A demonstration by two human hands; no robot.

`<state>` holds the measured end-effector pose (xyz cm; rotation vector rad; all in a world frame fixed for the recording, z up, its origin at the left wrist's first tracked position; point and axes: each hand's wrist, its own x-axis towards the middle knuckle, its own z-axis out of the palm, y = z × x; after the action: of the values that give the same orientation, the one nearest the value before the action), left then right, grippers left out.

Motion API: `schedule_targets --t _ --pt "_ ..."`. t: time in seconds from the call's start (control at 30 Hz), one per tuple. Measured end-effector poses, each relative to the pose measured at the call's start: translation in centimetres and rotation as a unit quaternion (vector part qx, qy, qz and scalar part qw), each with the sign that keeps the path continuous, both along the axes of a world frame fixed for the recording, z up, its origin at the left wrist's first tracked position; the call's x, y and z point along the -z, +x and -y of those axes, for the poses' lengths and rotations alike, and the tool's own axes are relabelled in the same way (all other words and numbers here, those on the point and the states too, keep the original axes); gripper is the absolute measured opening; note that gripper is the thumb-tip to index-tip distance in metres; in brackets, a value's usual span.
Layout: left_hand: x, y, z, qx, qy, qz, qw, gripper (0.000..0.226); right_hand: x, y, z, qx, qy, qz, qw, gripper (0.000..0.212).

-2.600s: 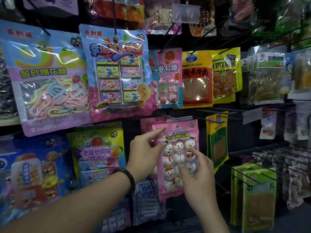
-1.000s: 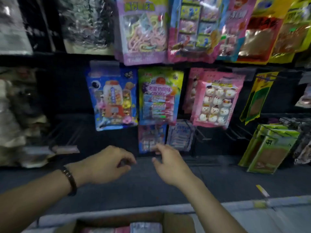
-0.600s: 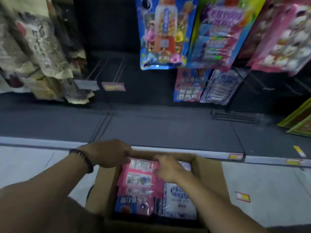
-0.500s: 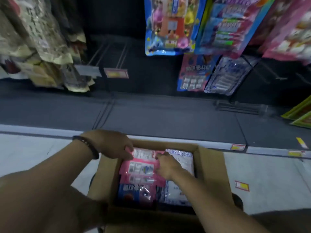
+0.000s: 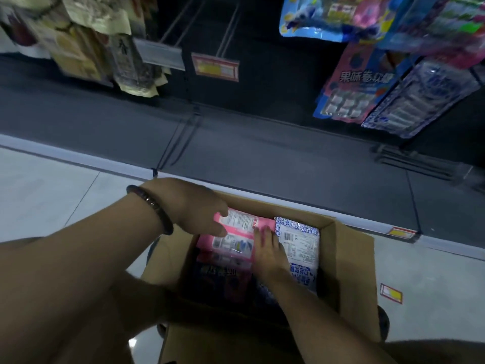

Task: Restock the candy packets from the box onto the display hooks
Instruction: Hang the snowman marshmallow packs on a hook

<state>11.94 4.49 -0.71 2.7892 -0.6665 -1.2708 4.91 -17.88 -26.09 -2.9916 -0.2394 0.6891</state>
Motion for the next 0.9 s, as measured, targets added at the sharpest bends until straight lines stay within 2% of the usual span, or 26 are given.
schedule_targets --t 0.13,0.23,0.37,0.47,0.5,0.63,0.7,0.9 --pt "-1.5 0.6 1.2 0.009 -0.009 0.014 1.0 0.059 1.0 0.4 0.2 -0.064 -0.016 -0.002 0.998 0.104" --pt "-1.7 0.5 1.8 0.017 0.002 0.002 1.0 0.06 0.9 0.3 0.4 -0.077 -0.014 0.002 0.997 0.098" --pt "-1.8 0.7 2.5 0.031 -0.001 -0.011 0.999 0.045 0.6 0.3 0.7 -0.086 -0.002 0.037 0.996 0.082" --pt "-1.5 0.9 2.4 0.035 -0.011 -0.005 0.999 0.039 -1.2 1.1 1.3 -0.074 0.007 0.044 0.996 0.1" --pt "-1.4 0.9 2.2 0.037 -0.011 -0.001 0.999 0.039 -2.3 1.5 1.3 -0.069 0.007 0.049 0.996 0.099" --pt "-1.5 1.0 1.8 0.047 0.016 0.008 0.999 0.038 -7.9 3.5 1.1 -0.074 0.009 0.102 0.992 0.066" --pt "-1.4 1.1 1.7 0.037 0.015 0.022 0.999 0.036 -10.6 4.5 1.1 -0.086 0.008 0.135 0.987 0.064" --pt "-1.2 0.8 1.6 -0.029 -0.068 0.122 0.99 0.085 -20.0 5.6 1.4 -0.135 0.07 0.116 0.981 0.054"
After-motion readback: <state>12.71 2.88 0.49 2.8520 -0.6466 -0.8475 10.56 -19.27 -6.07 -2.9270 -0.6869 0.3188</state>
